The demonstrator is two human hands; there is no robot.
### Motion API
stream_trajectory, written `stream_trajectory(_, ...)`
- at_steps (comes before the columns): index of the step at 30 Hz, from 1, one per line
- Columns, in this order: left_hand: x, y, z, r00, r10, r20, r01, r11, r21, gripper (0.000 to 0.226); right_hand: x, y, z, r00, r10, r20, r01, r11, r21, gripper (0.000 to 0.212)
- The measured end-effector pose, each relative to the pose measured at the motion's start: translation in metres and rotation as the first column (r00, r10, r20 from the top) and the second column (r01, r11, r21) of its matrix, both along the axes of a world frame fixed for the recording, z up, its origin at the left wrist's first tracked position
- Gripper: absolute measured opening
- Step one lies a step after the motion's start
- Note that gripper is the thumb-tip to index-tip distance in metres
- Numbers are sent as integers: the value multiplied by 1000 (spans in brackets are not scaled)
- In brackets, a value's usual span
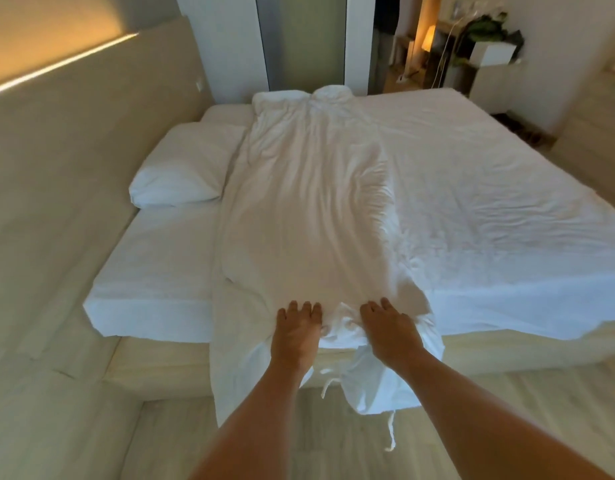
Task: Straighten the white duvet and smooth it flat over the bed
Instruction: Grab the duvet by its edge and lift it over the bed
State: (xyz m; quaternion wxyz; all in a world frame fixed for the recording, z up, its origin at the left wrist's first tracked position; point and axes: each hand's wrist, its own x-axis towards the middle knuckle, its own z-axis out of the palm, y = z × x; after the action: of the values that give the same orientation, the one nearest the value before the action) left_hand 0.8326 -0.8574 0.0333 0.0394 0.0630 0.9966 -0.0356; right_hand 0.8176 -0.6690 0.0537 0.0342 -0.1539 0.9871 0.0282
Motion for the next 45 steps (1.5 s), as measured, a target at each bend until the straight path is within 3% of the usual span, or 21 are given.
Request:
stream_trajectory(5,23,42,16,995,-27,-98,19,997,-80,30,27,47,16,997,56,-47,-58,997,-43,30)
stream_trajectory(13,50,147,60,984,-13,-178,-3,996,-89,29,56,152,69,990,71,-123,-77,996,-43,25)
stream_trajectory(18,103,201,38,992,-36,-119,29,998,-62,30,105,208,52,996,80,-42,-82,996,-48,26)
stream_trajectory(22,165,221,13,992,-38,-123,37,999,-12,46,157,232,23,997,65,51,-64,998,-22,30)
stream_trajectory(25,201,218,6,975,49,-219,-39,998,53,67,183,236,24,994,96,58,-93,994,-52,33)
stream_trajectory(28,208,213,18,941,217,-259,-189,974,129,74,187,229,49,995,91,34,-88,993,-75,32)
stream_trajectory(32,188,196,39,872,450,-191,-395,879,266,73,170,214,83,995,78,-54,-82,994,-78,30)
stream_trajectory(36,184,166,40,813,567,-132,-500,796,341,71,157,196,103,995,72,-71,-78,994,-80,29)
stream_trajectory(39,184,122,38,756,648,-90,-574,723,384,50,142,194,115,998,17,-56,-22,996,-81,28)
stream_trajectory(42,180,79,49,811,564,-157,-484,797,362,28,128,200,123,997,-54,-59,50,997,-63,29)
stream_trajectory(45,151,59,77,851,459,-256,-391,878,276,29,112,195,129,994,-93,-60,89,994,-62,30)
